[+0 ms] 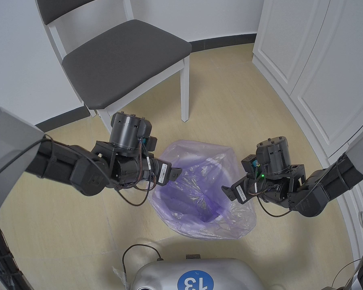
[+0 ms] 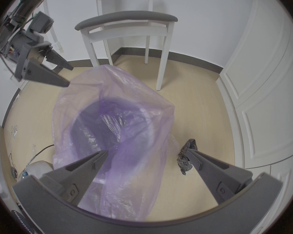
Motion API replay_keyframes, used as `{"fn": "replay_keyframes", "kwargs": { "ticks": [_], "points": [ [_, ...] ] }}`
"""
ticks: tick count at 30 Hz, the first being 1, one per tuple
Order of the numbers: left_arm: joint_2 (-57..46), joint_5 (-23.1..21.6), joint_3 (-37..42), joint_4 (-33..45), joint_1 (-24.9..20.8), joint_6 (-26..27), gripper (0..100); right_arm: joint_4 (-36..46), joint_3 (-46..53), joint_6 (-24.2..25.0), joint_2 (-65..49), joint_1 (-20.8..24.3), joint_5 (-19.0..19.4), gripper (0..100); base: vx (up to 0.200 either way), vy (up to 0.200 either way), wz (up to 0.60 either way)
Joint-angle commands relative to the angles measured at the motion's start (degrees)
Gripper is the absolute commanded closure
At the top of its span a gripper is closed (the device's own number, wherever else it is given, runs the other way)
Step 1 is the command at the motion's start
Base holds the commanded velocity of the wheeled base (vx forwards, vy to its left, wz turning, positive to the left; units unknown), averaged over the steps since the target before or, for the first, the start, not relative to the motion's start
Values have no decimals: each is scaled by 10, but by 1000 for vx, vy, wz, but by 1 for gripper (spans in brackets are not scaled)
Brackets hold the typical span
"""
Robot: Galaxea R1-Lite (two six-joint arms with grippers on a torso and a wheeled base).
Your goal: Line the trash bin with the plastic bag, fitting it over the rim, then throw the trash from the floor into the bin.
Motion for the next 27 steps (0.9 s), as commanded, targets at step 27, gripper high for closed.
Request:
{"fn": "replay_keyframes", "kwargs": {
  "ticks": [27],
  "points": [
    [128,-28,-156,6,77,-13,0,-35,-71,0,90,-78,-1,0,0,0,0]
  ]
}}
